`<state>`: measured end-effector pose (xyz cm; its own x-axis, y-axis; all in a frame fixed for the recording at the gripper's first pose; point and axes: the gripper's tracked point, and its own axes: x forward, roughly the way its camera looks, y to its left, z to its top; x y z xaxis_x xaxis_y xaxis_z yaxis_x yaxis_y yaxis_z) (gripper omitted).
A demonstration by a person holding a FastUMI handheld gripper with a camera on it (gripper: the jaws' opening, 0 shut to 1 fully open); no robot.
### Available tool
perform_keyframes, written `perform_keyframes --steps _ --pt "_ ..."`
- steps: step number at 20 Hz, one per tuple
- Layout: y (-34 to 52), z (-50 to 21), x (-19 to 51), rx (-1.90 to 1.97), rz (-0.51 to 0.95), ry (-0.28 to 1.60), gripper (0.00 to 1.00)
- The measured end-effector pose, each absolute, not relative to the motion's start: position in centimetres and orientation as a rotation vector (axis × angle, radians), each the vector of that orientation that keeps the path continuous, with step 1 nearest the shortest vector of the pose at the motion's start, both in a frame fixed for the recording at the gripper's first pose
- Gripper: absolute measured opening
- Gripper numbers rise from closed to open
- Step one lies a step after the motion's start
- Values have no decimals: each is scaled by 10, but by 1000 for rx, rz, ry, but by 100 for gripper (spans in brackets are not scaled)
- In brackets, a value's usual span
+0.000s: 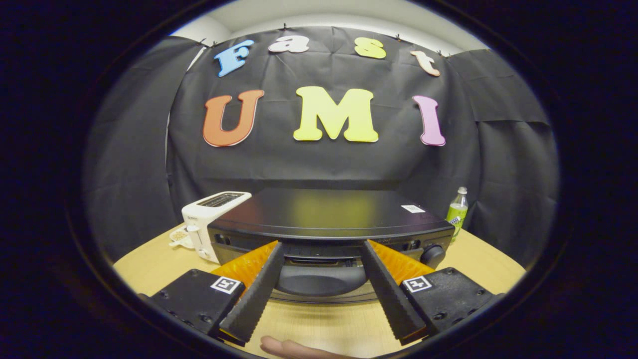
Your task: Open the toaster oven, put the food inside, and close the toaster oven door.
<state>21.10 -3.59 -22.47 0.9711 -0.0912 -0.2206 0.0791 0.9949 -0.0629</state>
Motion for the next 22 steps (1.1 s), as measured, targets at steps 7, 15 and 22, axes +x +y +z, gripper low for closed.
perform_keyframes --steps 7,15,22 --pt "-36 -245 167 -65 -80 246 100" --pt "-37 -285 126 -132 -104 321 100" --pt "-36 -333 100 -152 -89 484 100"
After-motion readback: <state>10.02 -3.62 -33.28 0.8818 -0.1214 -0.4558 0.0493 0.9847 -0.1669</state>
